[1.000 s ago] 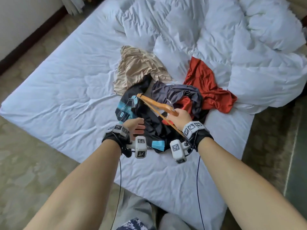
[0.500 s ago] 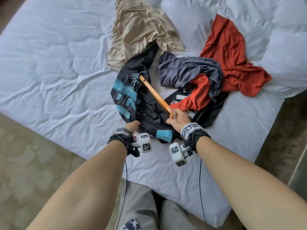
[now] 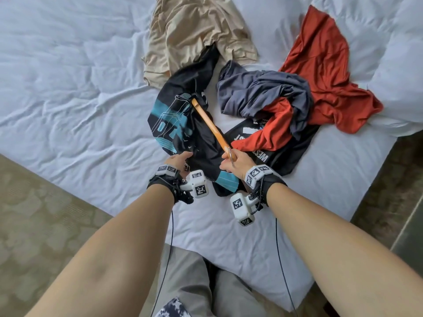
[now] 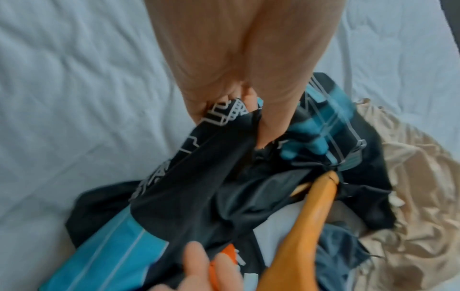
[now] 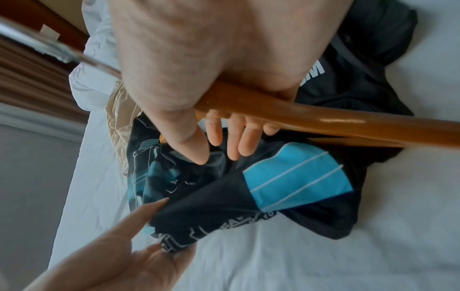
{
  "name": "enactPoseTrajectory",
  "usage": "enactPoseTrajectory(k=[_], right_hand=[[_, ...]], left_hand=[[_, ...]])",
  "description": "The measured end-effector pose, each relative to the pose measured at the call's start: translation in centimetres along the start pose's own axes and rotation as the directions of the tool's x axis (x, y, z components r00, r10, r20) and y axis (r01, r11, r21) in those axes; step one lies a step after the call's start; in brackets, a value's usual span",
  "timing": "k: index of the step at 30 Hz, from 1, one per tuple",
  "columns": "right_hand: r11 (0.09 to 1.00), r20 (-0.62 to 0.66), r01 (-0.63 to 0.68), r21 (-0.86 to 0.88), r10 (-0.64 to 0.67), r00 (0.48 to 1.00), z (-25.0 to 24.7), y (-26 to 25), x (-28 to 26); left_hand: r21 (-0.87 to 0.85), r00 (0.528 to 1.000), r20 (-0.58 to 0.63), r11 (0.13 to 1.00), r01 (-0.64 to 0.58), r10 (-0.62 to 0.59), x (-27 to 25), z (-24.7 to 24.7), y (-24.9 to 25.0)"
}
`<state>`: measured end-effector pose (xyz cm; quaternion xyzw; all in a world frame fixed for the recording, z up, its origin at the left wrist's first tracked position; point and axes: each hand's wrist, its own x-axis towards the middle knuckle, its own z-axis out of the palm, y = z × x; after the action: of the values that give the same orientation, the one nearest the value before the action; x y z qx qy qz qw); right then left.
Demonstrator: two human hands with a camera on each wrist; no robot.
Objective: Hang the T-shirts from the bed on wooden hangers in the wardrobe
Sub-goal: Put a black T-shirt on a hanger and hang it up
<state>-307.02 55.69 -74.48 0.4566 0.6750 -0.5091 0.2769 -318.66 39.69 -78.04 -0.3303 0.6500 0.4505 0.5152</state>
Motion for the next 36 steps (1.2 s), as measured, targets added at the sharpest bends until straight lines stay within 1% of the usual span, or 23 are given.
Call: enactPoseTrajectory(k=[3,5,7,10,11,12,16,17,18,21,24,26,28,31,33,36], right_hand=[[0.999,-0.02,0.015,0.032,-0.015,1.0,-0.6,-1.4,-1.4],[0.998,-0.018,0.032,0.049,-0.031,0.999,-1.0,-2.0,-2.0],[0.998,-0.01,0.037,0.052,-0.037,0.999,-1.3,-2.7,-2.8],[0.997,-0.009,0.046,0.062,-0.045,0.999,-1.5,-3.5,-4.0],[0.997,-0.014,0.053,0.06,-0.052,0.999,-1.6,-3.9,-4.6],[0.996,-0.021,0.064,0.057,-0.063,0.998,-1.6,-4.1,-5.2],[0.99,-0.056,0.136,0.031,-0.134,0.989,-2.4,-5.3,-8.3],[0.987,-0.07,0.155,0.037,-0.153,0.986,-2.7,-5.7,-9.3],[0.984,-0.083,0.169,0.046,-0.165,0.983,-3.0,-5.9,-9.7],[0.97,-0.142,0.234,0.067,-0.223,0.964,-4.0,-7.0,-12.4],[0.956,-0.219,0.28,0.085,-0.256,0.942,-5.3,-8.3,-15.2],[0.944,-0.264,0.302,0.135,-0.26,0.929,-6.4,-9.2,-17.6],[0.929,-0.313,0.335,0.16,-0.274,0.909,-7.7,-10.2,-19.9],[0.919,-0.392,0.377,0.116,-0.307,0.867,-9.3,-11.7,-23.6],[0.902,-0.413,0.416,0.118,-0.336,0.846,-10.1,-12.7,-25.7],[0.87,-0.419,0.484,0.092,-0.407,0.811,-11.1,-13.5,-29.2]], left_hand=[[0.037,0.996,0.077,0.998,0.043,-0.046,-1.9,-0.3,2.0],[0.0,0.994,0.095,0.998,0.056,-0.056,-3.0,-0.7,3.1],[-0.002,0.994,0.112,1.0,0.016,-0.016,-4.2,-0.6,4.1],[0.094,0.981,0.13,0.983,-0.157,0.144,-6.8,0.0,5.6],[0.117,0.973,0.161,0.975,-0.187,0.168,-7.9,0.2,6.0],[0.115,0.965,0.196,0.973,-0.201,0.176,-9.1,0.3,6.4],[0.081,0.936,0.334,0.986,-0.148,0.113,-13.8,0.5,7.8],[0.088,0.928,0.354,0.984,-0.155,0.115,-14.8,0.4,8.2],[0.081,0.916,0.383,0.984,-0.161,0.118,-15.8,0.6,8.6],[0.084,0.881,0.442,0.97,-0.228,0.169,-19.6,0.6,9.5],[0.097,0.82,0.538,0.953,-0.288,0.193,-23.8,0.8,10.3],[0.092,0.788,0.576,0.94,-0.328,0.219,-26.6,1.0,10.7],[0.086,0.765,0.591,0.923,-0.375,0.256,-29.4,1.3,11.1],[0.113,0.737,0.606,0.885,-0.452,0.299,-33.2,1.6,11.4],[0.1,0.717,0.592,0.85,-0.518,0.367,-35.2,1.7,11.5],[0.068,0.662,0.605,0.8,-0.597,0.442,-38.4,1.8,11.5]])
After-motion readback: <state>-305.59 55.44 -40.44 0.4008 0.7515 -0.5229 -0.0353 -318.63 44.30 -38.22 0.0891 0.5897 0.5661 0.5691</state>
